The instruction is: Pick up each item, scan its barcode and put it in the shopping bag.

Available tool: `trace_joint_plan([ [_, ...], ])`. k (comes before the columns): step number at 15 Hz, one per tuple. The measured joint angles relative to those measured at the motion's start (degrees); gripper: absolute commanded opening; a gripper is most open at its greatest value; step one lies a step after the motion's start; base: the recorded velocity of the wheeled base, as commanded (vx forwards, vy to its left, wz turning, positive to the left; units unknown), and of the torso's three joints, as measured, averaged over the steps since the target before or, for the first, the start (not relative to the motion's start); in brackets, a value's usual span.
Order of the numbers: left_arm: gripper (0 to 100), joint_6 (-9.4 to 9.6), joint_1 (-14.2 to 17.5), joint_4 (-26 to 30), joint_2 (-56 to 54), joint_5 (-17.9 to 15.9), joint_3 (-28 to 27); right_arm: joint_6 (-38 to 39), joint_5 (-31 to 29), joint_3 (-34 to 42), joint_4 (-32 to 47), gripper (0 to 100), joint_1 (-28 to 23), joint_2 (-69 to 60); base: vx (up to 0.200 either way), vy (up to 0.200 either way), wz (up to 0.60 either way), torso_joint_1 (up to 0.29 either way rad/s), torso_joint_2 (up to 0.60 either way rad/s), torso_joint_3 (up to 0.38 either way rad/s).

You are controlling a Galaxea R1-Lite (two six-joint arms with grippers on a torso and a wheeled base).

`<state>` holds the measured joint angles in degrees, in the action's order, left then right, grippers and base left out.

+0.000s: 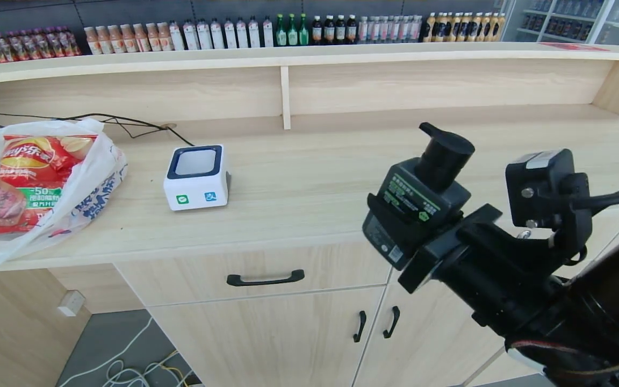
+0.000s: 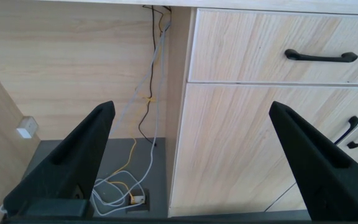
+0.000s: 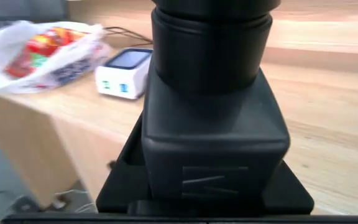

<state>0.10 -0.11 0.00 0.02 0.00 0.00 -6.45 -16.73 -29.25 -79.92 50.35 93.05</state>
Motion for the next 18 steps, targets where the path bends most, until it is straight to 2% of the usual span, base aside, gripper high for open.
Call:
trace_joint_plan([
  [1, 100, 0.01, 0.0, 0.0, 0.0, 0.0, 0.0, -2.7, -4.5, -0.5, -0.1, 0, -0.3, -0.1, 0.0, 0.0, 0.0, 0.0, 0.0, 0.0],
  [3, 100, 0.0, 0.0, 0.0, 0.0, 0.0, 0.0, -6.1, -7.3, -3.0, -0.7, 0, -0.7, -0.2, 0.0, 0.0, 0.0, 0.0, 0.0, 0.0],
  [4, 100, 0.0, 0.0, 0.0, 0.0, 0.0, 0.0, -6.8, -7.4, -4.7, -0.7, 0, -1.2, 0.0, 0.0, 0.0, 0.0, 0.0, 0.0, 0.0],
  [10, 100, -0.1, 0.0, 0.0, 0.0, 0.0, 0.0, -3.8, -7.4, -12.4, -1.0, 0, -3.0, 2.6, 0.0, 0.2, 0.0, -0.001, 0.0, 0.002],
  [14, 100, -0.15, 0.0, 0.1, 0.0, 0.0, 0.0, 2.1, -5.7, -10.5, -0.9, 0, -4.2, 3.3, 0.0, 0.2, 0.0, 0.005, 0.0, 0.005],
  [18, 100, -0.34, 0.1, 0.1, 0.0, 0.1, 0.0, 2.1, -5.6, -8.6, -1.4, 0, -6.3, 2.9, 0.0, 0.2, 0.0, 0.005, 0.0, 0.005],
])
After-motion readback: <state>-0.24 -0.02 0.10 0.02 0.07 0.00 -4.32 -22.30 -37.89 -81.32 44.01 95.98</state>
